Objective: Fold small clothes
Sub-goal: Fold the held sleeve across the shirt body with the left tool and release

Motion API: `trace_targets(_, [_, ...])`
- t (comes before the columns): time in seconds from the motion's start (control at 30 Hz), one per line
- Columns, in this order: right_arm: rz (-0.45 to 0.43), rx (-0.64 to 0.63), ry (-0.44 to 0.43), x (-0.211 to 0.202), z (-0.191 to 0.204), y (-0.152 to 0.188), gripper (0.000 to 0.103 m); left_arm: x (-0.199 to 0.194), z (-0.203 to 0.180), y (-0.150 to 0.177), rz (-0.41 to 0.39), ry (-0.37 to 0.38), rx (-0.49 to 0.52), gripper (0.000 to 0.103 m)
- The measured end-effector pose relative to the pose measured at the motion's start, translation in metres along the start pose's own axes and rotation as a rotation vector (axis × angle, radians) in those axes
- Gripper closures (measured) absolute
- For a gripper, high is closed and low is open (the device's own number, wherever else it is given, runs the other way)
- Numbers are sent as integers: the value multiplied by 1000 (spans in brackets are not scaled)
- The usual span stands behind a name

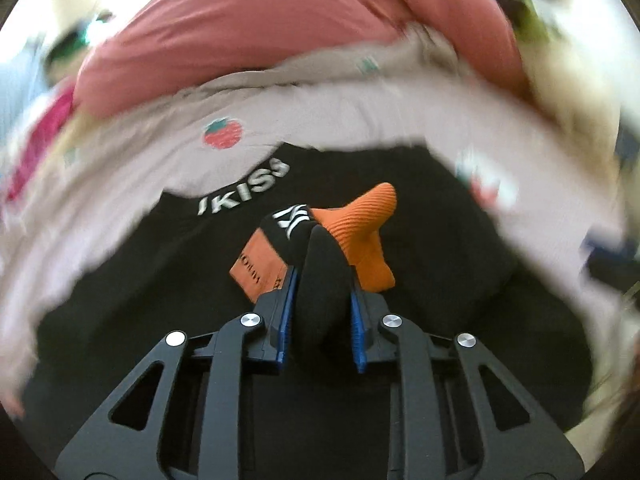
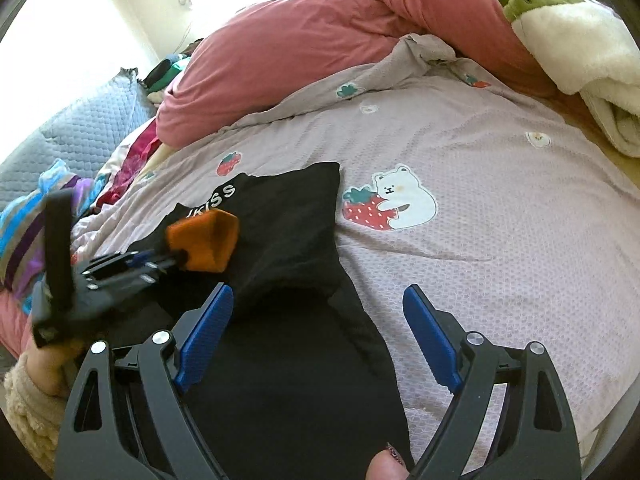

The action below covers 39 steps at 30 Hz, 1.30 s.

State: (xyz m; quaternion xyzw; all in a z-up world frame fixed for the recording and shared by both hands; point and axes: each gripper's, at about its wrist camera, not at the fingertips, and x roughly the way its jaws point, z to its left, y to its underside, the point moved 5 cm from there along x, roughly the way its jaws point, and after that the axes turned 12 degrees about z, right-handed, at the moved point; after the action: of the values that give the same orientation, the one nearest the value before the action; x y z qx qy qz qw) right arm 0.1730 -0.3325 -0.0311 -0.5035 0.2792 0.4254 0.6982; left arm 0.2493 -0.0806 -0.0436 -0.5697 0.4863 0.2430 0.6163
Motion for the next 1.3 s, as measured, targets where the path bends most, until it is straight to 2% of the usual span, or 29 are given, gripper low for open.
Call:
trace_targets(0.1, [3,1,-8,3,2,0,17,-16,39,14,-65,141,-227,88])
trace_targets(0.2, [17,-11,-26,11,10,-1,17,-24,65,32,-98,235,-372,84])
trace_targets(0.3, [22,-31,-42,14,21,-1,17,-32,85,54,-140,338,-495,65])
trace_targets(0.33, [25,-37,-47,16,25,-1,17,-35,89,59,-151,355,-519,55])
trace_targets(0.37, [29,-47,-54,18,31,-1,17,-38,93,63,-161,370,-546,51])
trace_targets(0.43, [32,-60,-59,19,38,-1,17,-41,100,70,-175,409,-584,49])
trace_targets(0.47, [35,-66,-62,20,42,-1,17,-41,105,72,-181,423,-607,43])
trace_targets(0.57, [42,-89,-71,24,53,0,17,-35,112,74,-162,452,-649,39])
trace_targets(0.63, [48,-102,-69,27,59,1,17,-30,118,74,-157,495,-691,31])
trace_targets(0.7, [53,-110,-65,29,64,2,17,-26,124,75,-142,522,-722,30])
trace_targets(0.8, [61,-115,-71,33,70,2,17,-16,125,70,-88,465,-712,33])
trace_targets(0.83, [61,-119,-68,34,72,1,17,-13,124,67,-72,435,-695,49])
trace_targets(0.87, [61,-123,-61,35,73,0,17,-11,124,66,-64,404,-679,72])
trace_targets(0.93, [59,-125,-52,37,74,-2,17,-10,124,63,-52,352,-655,96])
trace_targets(1.07, [54,-125,-24,38,73,-7,17,-22,124,57,-65,328,-605,97])
trace_targets(1.13, [40,-128,0,37,71,-12,17,-40,123,53,-107,299,-567,97])
trace_targets(1.23, [32,-114,16,40,68,-20,17,-52,132,55,-122,226,-556,96])
trace_targets(1.27, [35,-106,16,43,67,-23,17,-51,137,59,-102,212,-560,94])
trace_targets(1.3, [38,-103,16,45,67,-24,17,-50,142,61,-90,204,-571,82])
